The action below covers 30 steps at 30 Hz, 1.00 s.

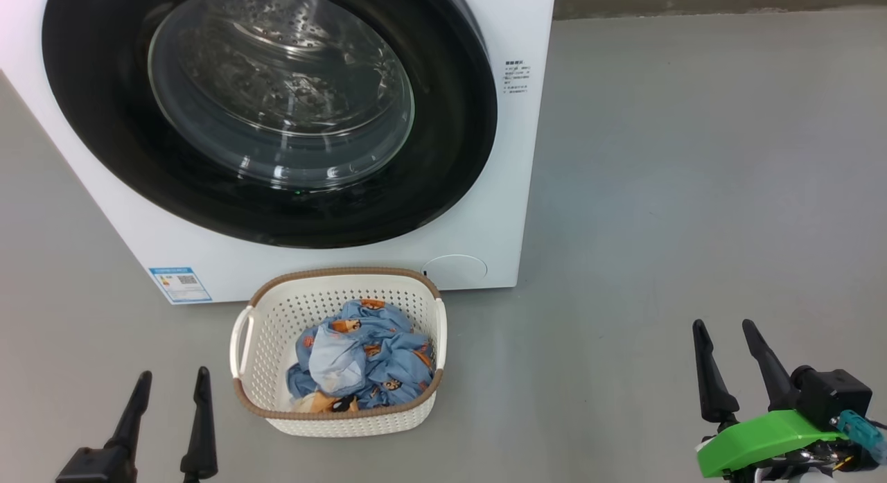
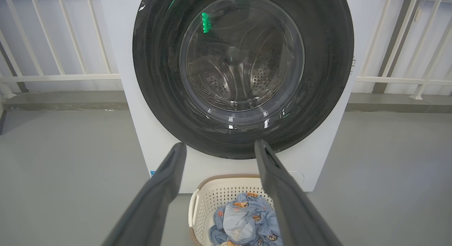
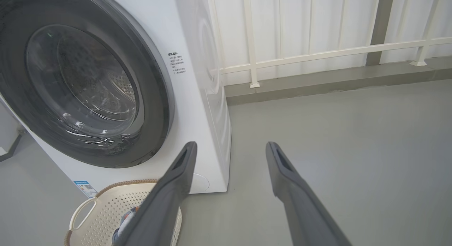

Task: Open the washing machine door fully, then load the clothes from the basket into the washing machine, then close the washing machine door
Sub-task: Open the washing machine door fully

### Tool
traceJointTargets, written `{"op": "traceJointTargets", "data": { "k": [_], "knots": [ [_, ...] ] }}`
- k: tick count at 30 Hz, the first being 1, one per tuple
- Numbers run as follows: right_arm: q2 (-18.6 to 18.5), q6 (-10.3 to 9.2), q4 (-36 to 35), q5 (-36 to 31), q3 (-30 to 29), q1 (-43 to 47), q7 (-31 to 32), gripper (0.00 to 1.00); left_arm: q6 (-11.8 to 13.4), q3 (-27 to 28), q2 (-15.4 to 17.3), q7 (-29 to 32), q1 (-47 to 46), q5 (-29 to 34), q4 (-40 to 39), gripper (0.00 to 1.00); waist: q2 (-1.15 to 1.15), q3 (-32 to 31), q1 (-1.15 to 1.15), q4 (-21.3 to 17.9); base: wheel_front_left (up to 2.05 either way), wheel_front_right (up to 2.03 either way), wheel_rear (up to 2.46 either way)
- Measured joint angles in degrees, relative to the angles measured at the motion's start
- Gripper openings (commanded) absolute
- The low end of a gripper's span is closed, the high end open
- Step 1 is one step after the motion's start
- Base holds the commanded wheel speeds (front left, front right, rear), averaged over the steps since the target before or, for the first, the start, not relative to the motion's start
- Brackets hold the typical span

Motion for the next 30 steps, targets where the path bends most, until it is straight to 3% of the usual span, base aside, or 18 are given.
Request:
{"op": "traceJointTargets", "data": {
  "k": [9, 15, 22, 30],
  "knots": [
    [-0.01, 0.0, -1.53, 2.98, -0.11, -1.97, -0.01, 1.0, -0.01, -0.74, -0.12, 0.0, 0.08, 0.36, -1.24, 1.0, 0.0, 0.51, 0.0, 0.23, 0.0, 0.0, 0.0],
    [-0.03, 0.0, -1.56, 8.99, -1.42, -3.81, -0.01, 1.0, -0.01, -1.22, -0.24, -0.01, 1.13, 0.62, -2.34, 1.0, 0.0, 1.16, 0.0, 0.51, 0.0, 0.0, 0.0],
    [-0.04, 0.0, -0.41, 26.04, -2.08, -8.14, 0.13, 1.0, -0.01, -2.0, -0.55, -0.01, 1.19, 0.62, -2.71, 1.0, 0.0, 2.52, 0.0, 1.03, 0.0, 0.0, 0.0],
    [-0.19, 0.0, 3.32, 45.79, -4.57, -14.41, 7.94, 0.99, -0.01, -3.9, -0.77, -0.01, 0.76, 0.42, -2.6, 1.0, 0.0, 4.54, 0.0, 2.25, 0.0, 0.0, 0.0]
  ]
}}
